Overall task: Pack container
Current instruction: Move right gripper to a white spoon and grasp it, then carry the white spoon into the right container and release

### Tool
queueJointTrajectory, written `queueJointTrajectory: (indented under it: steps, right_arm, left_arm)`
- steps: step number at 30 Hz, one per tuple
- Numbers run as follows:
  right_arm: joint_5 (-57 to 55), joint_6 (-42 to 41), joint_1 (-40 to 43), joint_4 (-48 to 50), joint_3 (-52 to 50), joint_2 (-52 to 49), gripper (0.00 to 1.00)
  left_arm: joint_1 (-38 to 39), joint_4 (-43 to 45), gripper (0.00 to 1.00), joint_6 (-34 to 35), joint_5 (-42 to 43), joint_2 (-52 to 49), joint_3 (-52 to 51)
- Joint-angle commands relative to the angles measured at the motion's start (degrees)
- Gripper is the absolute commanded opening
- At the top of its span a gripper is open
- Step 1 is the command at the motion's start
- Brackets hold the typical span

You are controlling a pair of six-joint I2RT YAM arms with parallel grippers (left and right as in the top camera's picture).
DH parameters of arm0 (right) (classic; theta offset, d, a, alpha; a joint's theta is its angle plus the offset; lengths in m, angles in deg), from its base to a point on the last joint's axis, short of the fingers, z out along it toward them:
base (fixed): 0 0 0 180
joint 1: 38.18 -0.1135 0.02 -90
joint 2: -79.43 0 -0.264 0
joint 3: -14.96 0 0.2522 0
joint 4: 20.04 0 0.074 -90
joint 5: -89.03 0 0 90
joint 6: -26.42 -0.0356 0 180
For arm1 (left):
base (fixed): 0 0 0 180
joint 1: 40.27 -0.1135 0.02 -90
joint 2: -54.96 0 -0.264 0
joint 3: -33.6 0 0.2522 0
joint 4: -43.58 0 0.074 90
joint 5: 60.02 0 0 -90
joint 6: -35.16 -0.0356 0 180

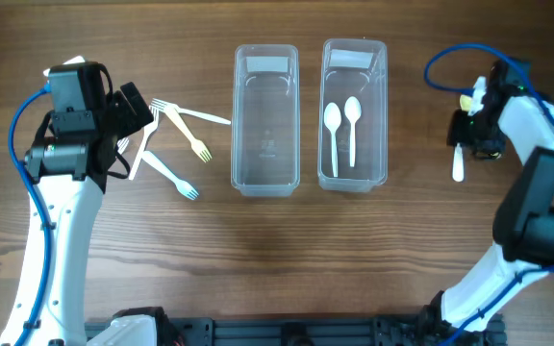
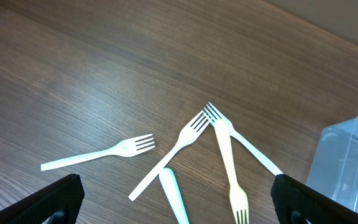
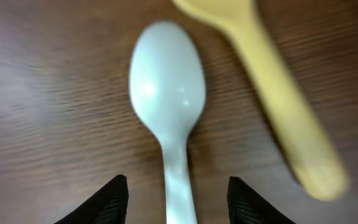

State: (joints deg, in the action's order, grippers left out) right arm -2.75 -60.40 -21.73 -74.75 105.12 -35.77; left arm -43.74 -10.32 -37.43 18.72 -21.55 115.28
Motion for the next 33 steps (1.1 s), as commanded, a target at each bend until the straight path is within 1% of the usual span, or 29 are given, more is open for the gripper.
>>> queueJointTrajectory:
  steps: [1, 4, 8, 9, 17, 20, 24, 33]
  right_arm:
    - [0.11, -0.76, 0.04, 1.11, -0.42, -2.62, 0.52]
    - [1.81, -1.33, 0.09, 1.79, -0.42, -4.04, 0.5]
    - [1.86, -1.88, 0.09, 1.42, -0.42, -5.13, 0.33]
    - [1.88, -1.92, 0.09, 1.2, -0.42, -5.22, 0.27]
    - [1.86, -2.69, 0.09, 0.59, -0.42, -5.24, 0.06]
    - [1.86, -4.74, 0.09, 0.74, -0.39, -5.11, 0.04]
    - [1.88, -4.7, 0.07, 0.83, -0.35, -3.69, 0.04]
    - [7.06, -4.81, -0.15, 1.29, -0.35, 6.5, 0.04]
  left_arm:
    - [-0.24, 0.0, 1.0, -0.72, -0.52, 0.22, 1.05]
    - [-0.24, 0.0, 1.0, -0.7, -0.55, 0.22, 1.05]
    - [-0.24, 0.0, 1.0, -0.7, -0.55, 0.22, 1.05]
    - [-0.24, 0.0, 1.0, -0.72, -0.55, 0.22, 1.05]
    - [-0.24, 0.0, 1.0, -0.7, -0.52, 0.22, 1.05]
    - [-0.24, 0.0, 1.0, -0.72, -0.55, 0.22, 1.05]
    - [-0.24, 0.0, 1.0, -0.7, -0.55, 0.22, 1.05]
    - [-0.24, 0.0, 1.0, -0.7, -0.55, 0.22, 1.05]
